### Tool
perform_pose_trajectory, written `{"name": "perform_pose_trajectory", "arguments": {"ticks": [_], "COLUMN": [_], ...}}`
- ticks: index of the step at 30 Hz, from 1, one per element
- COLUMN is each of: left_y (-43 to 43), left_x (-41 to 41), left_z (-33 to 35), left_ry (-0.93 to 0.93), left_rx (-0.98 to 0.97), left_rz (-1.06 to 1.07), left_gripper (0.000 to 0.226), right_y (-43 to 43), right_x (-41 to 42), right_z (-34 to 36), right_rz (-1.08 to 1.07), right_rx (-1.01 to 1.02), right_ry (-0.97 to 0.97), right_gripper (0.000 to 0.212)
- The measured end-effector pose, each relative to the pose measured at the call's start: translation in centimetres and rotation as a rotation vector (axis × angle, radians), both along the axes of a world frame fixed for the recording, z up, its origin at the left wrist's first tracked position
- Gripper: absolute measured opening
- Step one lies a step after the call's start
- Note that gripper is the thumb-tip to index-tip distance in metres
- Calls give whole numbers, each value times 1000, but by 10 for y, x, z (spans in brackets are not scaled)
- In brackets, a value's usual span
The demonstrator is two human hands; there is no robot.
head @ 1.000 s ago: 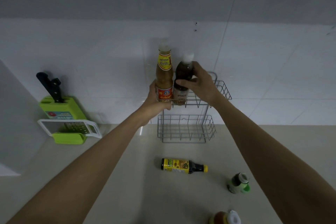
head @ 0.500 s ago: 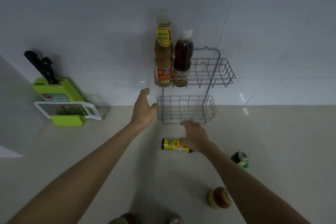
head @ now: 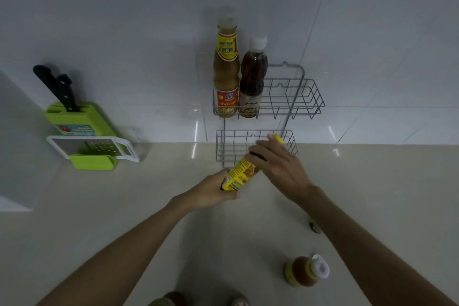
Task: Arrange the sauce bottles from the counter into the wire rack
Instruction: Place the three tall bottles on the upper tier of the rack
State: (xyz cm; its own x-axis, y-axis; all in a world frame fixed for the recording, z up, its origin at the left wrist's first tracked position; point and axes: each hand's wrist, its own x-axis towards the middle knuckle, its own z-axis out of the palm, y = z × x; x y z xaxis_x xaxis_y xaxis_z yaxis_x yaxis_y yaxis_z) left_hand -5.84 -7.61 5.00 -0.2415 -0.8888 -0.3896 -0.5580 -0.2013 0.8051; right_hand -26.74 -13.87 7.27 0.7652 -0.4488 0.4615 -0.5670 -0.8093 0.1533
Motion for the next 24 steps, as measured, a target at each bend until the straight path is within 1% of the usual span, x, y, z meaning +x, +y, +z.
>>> {"name": "perform_pose_trajectory", "arguments": {"ticks": [1, 2, 3, 4, 5, 6, 7, 8, 9, 10, 11, 12, 14, 15, 16, 18, 19, 20, 22, 24], "left_y": [0, 2, 3, 5, 5, 6, 4, 3, 3, 1, 1, 2, 3, 2, 1, -11, -21, -33, -56, -71], "left_x": [-4, -9, -15, -21, -27, -31, -34, -36, -37, -38, -38, -38, -34, -30, -27, -19, -15, -11, -7, -8], "left_z": [2, 6, 10, 15, 21, 28, 32, 36, 40, 41, 42, 43, 49, 55, 62, 80, 89, 97, 115, 129], "left_ry": [60, 67, 41, -9, -70, -145, -228, -308, -380, -442, -478, -471, -331, -247, -178, -73, -30, 14, 121, 269], "left_rx": [-55, -147, -274, -415, -552, -676, -783, -879, -958, -1023, -1062, -1079, -1052, -1006, -963, -877, -807, -715, -539, -456], "left_rz": [69, 136, 202, 274, 346, 401, 419, 406, 374, 339, 300, 247, 160, 152, 180, 312, 391, 448, 483, 469], "left_gripper": [39, 33, 31, 32, 36, 42, 50, 56, 60, 63, 67, 73, 84, 90, 96, 103, 106, 109, 115, 112], "right_y": [1, 4, 10, 20, 32, 44, 53, 58, 59, 59, 56, 52, 43, 35, 26, 4, -7, -19, -42, -64], "right_x": [-2, -2, 0, 3, 9, 16, 24, 30, 35, 38, 40, 39, 28, 19, 8, -10, -16, -20, -21, -21], "right_z": [11, 21, 28, 34, 43, 53, 62, 69, 74, 77, 79, 83, 95, 103, 112, 135, 144, 150, 156, 151], "right_rz": [-16, -72, -142, -210, -265, -312, -359, -398, -415, -429, -444, -448, -385, -336, -295, -229, -208, -204, -220, -204], "right_rx": [-10, 17, 82, 186, 332, 516, 723, 935, 1102, 1184, 1224, 1239, 1220, 1150, 1033, 797, 734, 693, 651, 690], "right_ry": [-61, -151, -307, -541, -811, -1052, -1219, -1323, -1394, -1441, -1489, -1534, -1564, -1513, -1413, -1220, -1189, -1175, -1098, -965], "right_gripper": [42, 52, 63, 70, 73, 71, 64, 53, 46, 44, 44, 44, 49, 53, 57, 56, 56, 57, 58, 55]}}
